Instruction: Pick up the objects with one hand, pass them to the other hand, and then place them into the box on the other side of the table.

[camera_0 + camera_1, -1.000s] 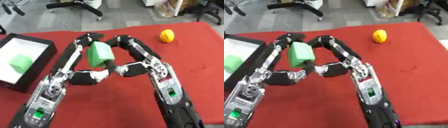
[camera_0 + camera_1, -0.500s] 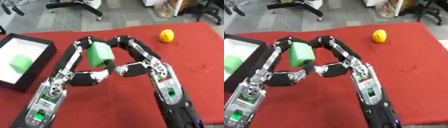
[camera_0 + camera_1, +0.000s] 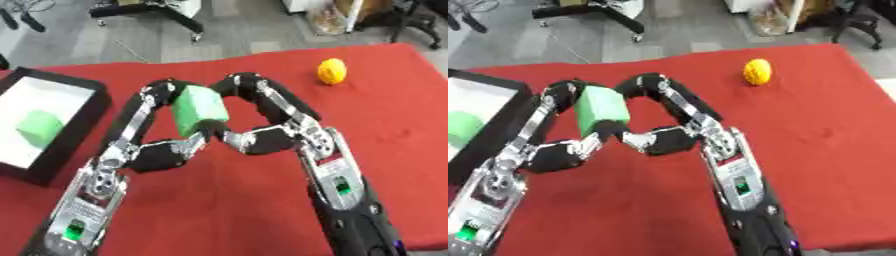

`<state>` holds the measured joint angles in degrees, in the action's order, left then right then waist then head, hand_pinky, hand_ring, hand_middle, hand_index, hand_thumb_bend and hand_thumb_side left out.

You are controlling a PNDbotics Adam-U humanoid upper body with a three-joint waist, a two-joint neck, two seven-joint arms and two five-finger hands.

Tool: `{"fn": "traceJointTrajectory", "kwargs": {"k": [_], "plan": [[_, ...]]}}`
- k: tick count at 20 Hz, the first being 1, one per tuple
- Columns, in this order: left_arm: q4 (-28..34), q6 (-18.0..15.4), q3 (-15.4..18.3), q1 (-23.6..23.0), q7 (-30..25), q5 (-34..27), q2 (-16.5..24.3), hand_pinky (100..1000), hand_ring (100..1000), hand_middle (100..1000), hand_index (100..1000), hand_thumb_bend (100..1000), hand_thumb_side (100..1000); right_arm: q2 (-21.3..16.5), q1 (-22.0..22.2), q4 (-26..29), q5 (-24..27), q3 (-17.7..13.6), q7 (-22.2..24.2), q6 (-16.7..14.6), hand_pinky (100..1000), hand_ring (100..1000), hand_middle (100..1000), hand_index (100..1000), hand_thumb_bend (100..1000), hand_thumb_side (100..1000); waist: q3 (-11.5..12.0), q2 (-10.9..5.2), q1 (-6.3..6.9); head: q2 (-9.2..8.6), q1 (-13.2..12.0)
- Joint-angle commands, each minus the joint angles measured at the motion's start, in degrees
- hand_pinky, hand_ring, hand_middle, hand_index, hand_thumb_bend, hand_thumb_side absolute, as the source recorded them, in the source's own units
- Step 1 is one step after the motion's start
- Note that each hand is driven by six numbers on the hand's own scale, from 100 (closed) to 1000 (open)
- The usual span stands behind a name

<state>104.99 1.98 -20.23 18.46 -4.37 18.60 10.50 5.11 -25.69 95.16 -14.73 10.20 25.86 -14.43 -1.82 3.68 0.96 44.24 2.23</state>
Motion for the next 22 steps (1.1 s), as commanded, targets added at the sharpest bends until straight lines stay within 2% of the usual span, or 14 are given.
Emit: {"fn": "traceJointTrajectory", "kwargs": {"k": [1, 5, 9, 17, 22], "plan": [[-0.57, 0.07, 2.27, -0.16, 0.83, -0.97, 1.25, 650, 591, 587, 718, 100, 363, -0.18, -0.88, 2.25, 1.53, -0.09, -0.17, -0.25, 826, 810, 581, 471, 128, 258, -0.02, -0.54, 0.09, -0.12, 0.25], [-0.63, -0.39, 3.19, -0.52, 1.96, -1.95, 1.34, 568, 509, 502, 629, 100, 388, -0.22, -0.82, 2.31, 1.70, -0.18, -0.25, -0.23, 827, 810, 581, 471, 127, 257, 0.03, -0.56, 0.08, -0.12, 0.45], [-0.73, -1.16, 4.12, -0.71, 2.84, -2.57, 1.43, 536, 483, 475, 594, 100, 398, -0.24, -0.81, 2.41, 1.96, -0.25, -0.22, -0.23, 827, 810, 583, 473, 131, 258, 0.09, -0.56, 0.07, -0.12, 0.66], [-0.60, -2.26, 4.67, -0.73, 4.52, -3.52, 1.35, 536, 471, 457, 571, 100, 409, -0.27, -0.87, 2.59, 2.55, -0.29, 0.09, -0.11, 831, 815, 598, 518, 143, 288, 0.21, -0.56, 0.01, -0.12, 1.17], [-0.66, -2.57, 4.67, -0.69, 4.76, -3.82, 1.26, 534, 468, 454, 567, 100, 412, -0.30, -0.94, 2.42, 2.83, -0.33, 0.48, 0.03, 832, 819, 611, 554, 186, 340, 0.26, -0.57, 0.00, -0.12, 1.40]]}}
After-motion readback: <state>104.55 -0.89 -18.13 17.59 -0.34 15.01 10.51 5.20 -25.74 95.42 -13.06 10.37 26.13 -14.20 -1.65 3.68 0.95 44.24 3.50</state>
